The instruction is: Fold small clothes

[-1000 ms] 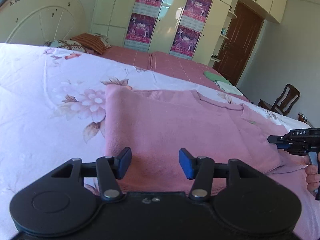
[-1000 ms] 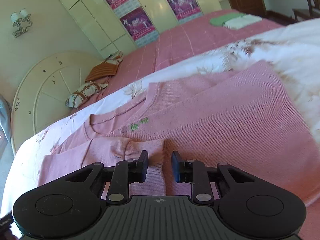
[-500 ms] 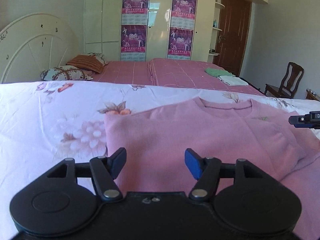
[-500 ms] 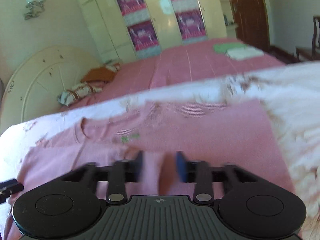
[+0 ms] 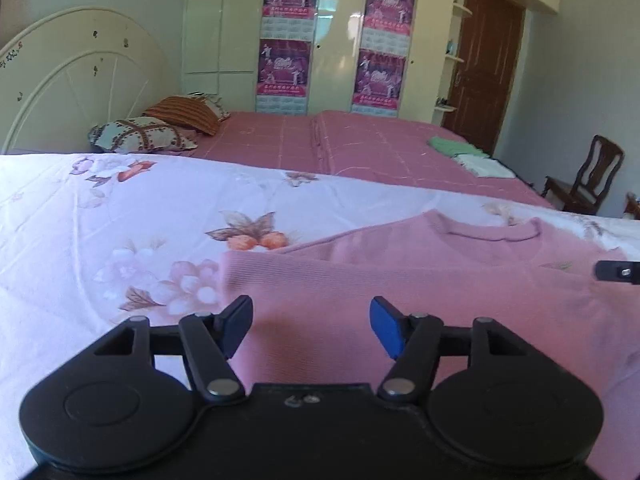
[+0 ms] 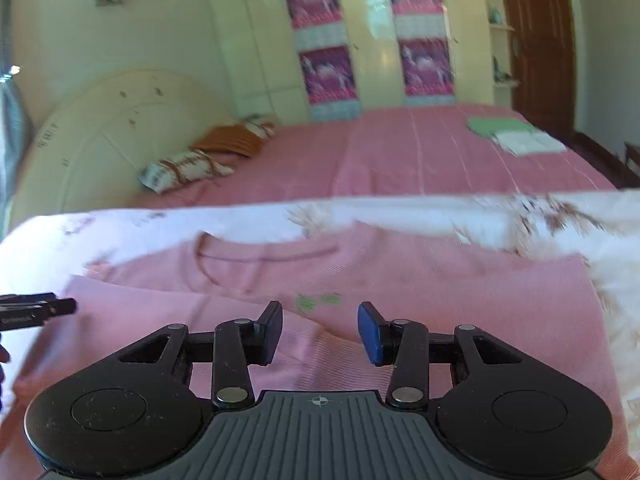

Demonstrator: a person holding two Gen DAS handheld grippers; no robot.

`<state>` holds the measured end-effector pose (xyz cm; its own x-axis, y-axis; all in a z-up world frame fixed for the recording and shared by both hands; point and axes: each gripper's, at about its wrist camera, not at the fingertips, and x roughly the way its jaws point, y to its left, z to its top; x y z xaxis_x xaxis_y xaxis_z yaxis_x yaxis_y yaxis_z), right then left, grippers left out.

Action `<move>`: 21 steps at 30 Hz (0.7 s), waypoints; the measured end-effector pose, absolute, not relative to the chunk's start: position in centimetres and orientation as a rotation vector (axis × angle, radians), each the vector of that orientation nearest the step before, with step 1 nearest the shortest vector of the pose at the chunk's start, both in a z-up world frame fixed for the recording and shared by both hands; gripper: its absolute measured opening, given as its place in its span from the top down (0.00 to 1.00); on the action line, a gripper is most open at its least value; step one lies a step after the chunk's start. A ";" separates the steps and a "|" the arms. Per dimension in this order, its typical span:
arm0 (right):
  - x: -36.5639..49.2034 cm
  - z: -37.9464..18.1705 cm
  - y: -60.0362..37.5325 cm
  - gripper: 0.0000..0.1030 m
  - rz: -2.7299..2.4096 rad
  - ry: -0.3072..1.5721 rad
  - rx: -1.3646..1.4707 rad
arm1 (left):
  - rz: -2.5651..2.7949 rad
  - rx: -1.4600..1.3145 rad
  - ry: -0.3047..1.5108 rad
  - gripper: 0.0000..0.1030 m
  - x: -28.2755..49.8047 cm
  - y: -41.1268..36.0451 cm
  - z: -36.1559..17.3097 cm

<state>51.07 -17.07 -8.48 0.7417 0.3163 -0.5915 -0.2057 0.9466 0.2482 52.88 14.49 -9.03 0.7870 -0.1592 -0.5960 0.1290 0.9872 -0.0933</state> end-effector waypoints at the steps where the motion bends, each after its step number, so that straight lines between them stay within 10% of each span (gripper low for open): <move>1: 50.9 -8.3 -16.3 0.59 0.315 0.687 0.167 | -0.173 -0.046 0.633 0.37 52.2 13.4 -8.9; 21: 45.0 -8.9 -15.5 0.59 0.272 0.660 0.071 | -0.165 0.051 0.681 0.35 45.2 10.3 -9.7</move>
<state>45.05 -15.47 -8.90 0.7557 0.2718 -0.5958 -0.2268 0.9621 0.1513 45.22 10.34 -9.73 0.7643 -0.1355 -0.6305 0.1689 0.9856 -0.0071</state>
